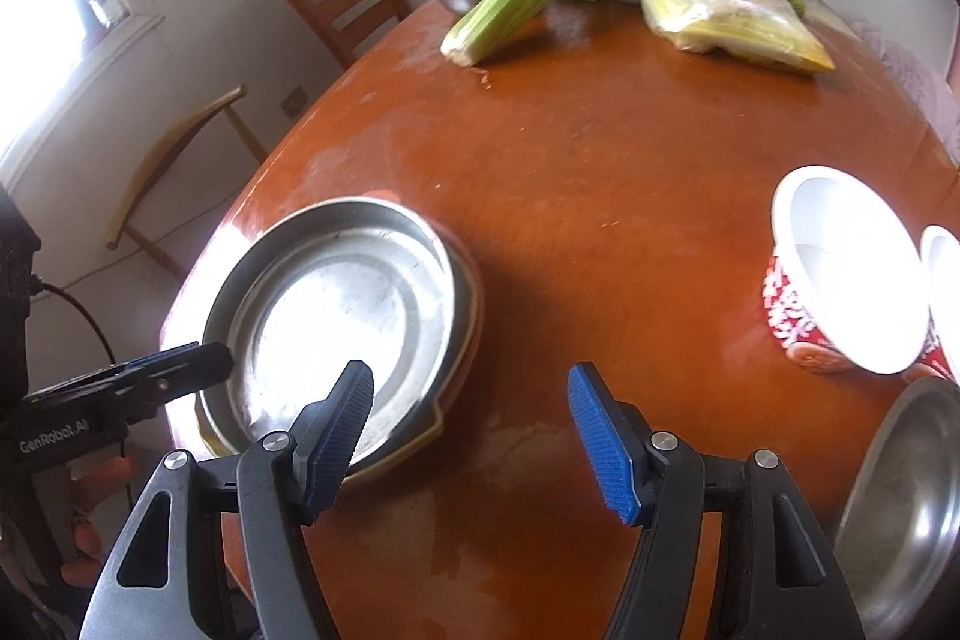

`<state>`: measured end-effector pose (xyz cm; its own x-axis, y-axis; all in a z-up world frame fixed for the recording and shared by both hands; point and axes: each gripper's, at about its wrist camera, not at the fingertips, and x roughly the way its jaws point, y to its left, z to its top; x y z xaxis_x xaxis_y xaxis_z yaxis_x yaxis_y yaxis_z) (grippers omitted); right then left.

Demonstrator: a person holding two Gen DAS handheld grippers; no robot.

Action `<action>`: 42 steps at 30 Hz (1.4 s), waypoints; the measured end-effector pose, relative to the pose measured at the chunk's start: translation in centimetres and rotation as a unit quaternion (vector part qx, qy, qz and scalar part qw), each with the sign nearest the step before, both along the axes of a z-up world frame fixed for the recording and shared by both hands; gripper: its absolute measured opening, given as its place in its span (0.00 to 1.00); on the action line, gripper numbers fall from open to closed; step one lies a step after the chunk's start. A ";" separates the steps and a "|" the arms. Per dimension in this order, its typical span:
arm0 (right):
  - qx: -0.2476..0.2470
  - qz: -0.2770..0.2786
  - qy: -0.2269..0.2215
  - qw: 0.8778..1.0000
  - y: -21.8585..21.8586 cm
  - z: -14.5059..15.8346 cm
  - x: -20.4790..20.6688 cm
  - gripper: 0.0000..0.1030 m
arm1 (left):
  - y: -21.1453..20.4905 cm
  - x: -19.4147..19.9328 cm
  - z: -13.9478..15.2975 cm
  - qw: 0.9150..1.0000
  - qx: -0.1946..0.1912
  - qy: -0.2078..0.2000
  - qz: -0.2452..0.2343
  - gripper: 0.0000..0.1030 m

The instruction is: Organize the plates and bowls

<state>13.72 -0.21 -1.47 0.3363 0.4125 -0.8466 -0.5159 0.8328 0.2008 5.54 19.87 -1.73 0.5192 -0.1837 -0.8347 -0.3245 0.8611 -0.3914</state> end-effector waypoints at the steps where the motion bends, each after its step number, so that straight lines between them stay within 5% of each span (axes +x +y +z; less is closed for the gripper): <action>1: -0.002 0.002 0.002 1.000 0.1 -0.1 0.0 0.68 | 0.1 -0.1 0.1 1.000 0.000 -0.001 0.003 0.44; 7: -0.006 0.017 0.005 1.000 0.8 -0.6 0.0 0.68 | 1.6 -0.3 -0.3 1.000 -0.002 0.006 0.030 0.46; 22: -0.007 0.050 0.018 0.999 2.4 -1.9 0.1 0.68 | -0.5 1.6 -1.1 1.000 0.008 0.028 -0.009 0.49; 42: -0.011 0.009 0.011 1.000 -0.5 -1.8 1.9 0.68 | -3.2 5.5 -1.1 0.999 0.024 0.026 -0.039 0.49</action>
<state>15.59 -0.75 -3.24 0.3100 0.3993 -0.8628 -0.5273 0.8274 0.1934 11.02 16.62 -2.80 0.4597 -0.1810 -0.8694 -0.2746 0.9021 -0.3330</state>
